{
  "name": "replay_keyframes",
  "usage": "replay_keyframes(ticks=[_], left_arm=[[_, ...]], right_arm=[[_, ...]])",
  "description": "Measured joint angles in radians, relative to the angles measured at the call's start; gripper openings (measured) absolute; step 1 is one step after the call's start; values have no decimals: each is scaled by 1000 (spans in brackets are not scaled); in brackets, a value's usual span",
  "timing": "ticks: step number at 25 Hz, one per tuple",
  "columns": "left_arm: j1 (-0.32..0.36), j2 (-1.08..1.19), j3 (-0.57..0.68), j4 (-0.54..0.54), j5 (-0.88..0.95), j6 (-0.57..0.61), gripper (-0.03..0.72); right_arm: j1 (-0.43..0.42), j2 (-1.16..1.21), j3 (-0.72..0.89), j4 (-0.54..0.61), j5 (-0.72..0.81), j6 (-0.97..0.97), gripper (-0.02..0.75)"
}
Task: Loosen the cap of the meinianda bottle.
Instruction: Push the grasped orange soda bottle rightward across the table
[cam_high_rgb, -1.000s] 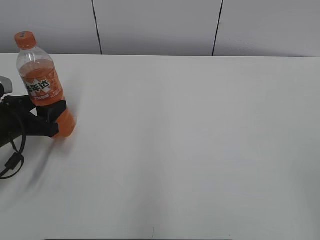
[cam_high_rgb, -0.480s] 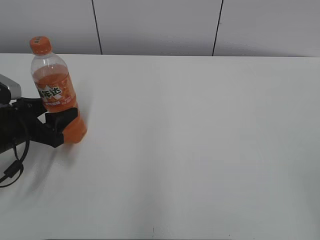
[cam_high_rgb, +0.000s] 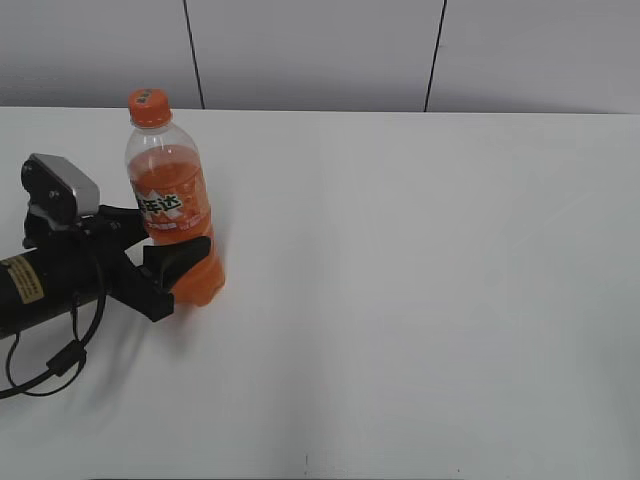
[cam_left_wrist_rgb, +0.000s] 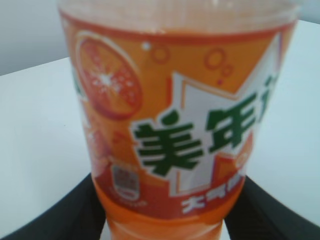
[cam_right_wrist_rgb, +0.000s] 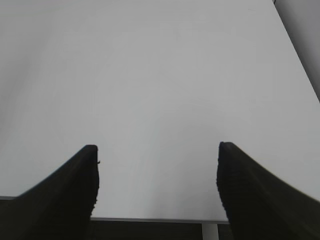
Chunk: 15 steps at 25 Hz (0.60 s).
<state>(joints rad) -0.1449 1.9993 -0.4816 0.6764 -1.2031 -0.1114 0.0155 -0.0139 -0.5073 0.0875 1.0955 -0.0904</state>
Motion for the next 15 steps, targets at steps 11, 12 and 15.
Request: replay_keyframes(ticks=[11, 12, 15], left_arm=[[-85, 8, -56, 9, 43, -18, 422], [-93, 8, -58, 10, 44, -19, 422], [-107, 8, -58, 20, 45, -23, 422]], right_arm=[[0, 14, -48, 0, -2, -41, 554], [0, 41, -59, 0, -2, -46, 554], [0, 159, -102, 0, -3, -60, 554]])
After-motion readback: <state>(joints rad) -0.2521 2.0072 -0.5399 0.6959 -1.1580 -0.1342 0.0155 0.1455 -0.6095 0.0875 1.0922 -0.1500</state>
